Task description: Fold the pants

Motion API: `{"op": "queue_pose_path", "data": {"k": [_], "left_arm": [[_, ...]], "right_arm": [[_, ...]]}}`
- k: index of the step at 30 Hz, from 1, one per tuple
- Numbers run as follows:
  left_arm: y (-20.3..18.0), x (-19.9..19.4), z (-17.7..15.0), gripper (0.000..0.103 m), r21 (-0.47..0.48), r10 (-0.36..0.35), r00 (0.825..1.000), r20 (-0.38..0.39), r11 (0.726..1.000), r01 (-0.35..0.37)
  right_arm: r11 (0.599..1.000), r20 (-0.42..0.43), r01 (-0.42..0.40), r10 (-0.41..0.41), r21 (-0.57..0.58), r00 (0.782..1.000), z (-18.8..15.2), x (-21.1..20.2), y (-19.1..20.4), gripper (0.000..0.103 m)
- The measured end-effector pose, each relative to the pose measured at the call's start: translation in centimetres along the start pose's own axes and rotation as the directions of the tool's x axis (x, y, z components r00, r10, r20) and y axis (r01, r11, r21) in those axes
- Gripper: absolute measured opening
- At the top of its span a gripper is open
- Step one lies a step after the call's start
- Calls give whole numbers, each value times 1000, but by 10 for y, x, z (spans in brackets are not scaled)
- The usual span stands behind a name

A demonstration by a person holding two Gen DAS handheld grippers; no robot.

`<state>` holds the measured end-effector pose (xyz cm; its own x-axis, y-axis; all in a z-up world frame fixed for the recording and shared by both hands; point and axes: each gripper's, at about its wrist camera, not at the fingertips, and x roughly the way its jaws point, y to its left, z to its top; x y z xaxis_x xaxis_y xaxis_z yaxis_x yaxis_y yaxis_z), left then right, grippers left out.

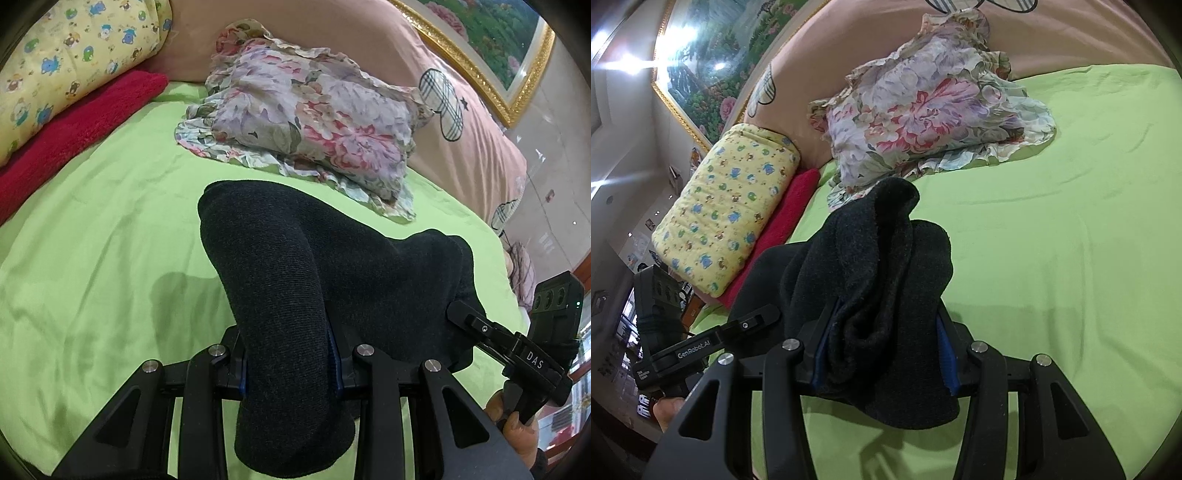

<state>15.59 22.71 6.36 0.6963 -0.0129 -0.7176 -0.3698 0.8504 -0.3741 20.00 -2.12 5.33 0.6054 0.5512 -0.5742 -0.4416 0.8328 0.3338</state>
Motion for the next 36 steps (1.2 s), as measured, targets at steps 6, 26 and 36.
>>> {"op": "queue_pose_path", "data": {"k": [6,26,36], "left_arm": [[8,16,16,32,-10,17,1000,7,1000,-17],[42,43,-2,73,-11,85,996,0,996,-85],[53,29,-14,87,-34,102,995,-2,994,-102]], "right_arm": [[1000,-5,-5,5,-4,1000,19,22,-4,49],[998,-36,58,-58,17,998,6,56,-51,71],[998,2,68,-68,-14,998,1,44,-54,75]]}}
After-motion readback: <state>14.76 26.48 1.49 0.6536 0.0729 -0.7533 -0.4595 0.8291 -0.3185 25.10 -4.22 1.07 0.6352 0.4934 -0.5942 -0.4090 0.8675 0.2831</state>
